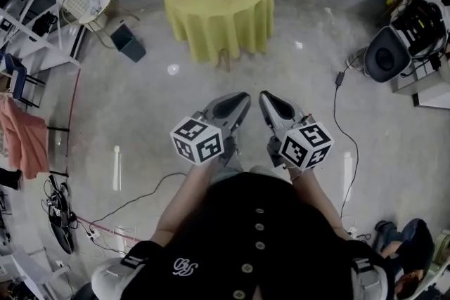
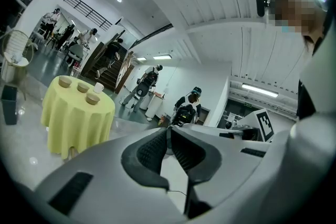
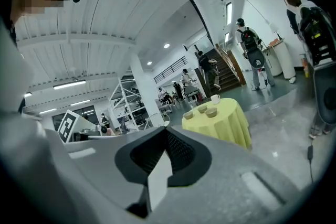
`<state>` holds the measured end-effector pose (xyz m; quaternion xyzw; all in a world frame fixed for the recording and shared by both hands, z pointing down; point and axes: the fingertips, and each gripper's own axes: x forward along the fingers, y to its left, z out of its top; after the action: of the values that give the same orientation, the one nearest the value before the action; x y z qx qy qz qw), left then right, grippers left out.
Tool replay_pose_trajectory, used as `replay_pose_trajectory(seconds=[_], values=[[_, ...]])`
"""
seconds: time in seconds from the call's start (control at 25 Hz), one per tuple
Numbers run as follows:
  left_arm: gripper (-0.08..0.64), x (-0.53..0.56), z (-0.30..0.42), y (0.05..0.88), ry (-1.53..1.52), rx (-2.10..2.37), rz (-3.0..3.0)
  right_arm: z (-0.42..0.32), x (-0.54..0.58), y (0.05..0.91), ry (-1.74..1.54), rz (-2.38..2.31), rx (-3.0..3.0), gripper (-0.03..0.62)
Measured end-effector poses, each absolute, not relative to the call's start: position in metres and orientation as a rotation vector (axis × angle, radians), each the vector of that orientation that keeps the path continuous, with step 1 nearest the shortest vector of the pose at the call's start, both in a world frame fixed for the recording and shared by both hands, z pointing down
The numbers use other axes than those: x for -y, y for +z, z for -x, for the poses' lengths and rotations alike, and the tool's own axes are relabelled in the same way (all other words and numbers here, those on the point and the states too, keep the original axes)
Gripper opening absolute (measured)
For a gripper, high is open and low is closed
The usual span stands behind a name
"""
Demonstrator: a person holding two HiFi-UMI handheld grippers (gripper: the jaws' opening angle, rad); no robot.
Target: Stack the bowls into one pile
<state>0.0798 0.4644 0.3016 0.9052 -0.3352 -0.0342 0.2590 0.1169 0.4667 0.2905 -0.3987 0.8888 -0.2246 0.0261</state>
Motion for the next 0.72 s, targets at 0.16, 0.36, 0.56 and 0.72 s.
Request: replay_pose_trajectory(seconds=[0.16, 0.36, 0.56, 0.72], values=[[0.032, -0.416, -0.069, 0.288, -0.091, 0.865, -2.472, -0.104, -0.422, 0.278, -0.671, 1.266, -2.735, 0.003], [0.032, -0.334, -0.058, 0.282, -0.082, 0.830, -2.503, -0.095, -0.337, 0.275, -0.650, 1.318, -2.703, 0.003], [0.032, -0.285, -0.036, 0.278, -0.092, 0.829, -2.501, -0.080, -0.289, 0.273, -0.649, 1.352, -2.695, 0.003], [0.034, -0.284, -0.024, 0.278, -0.089, 0.810, -2.488, -0.067, -0.288, 0.275, -0.673, 1.371, -2.709, 0.003]])
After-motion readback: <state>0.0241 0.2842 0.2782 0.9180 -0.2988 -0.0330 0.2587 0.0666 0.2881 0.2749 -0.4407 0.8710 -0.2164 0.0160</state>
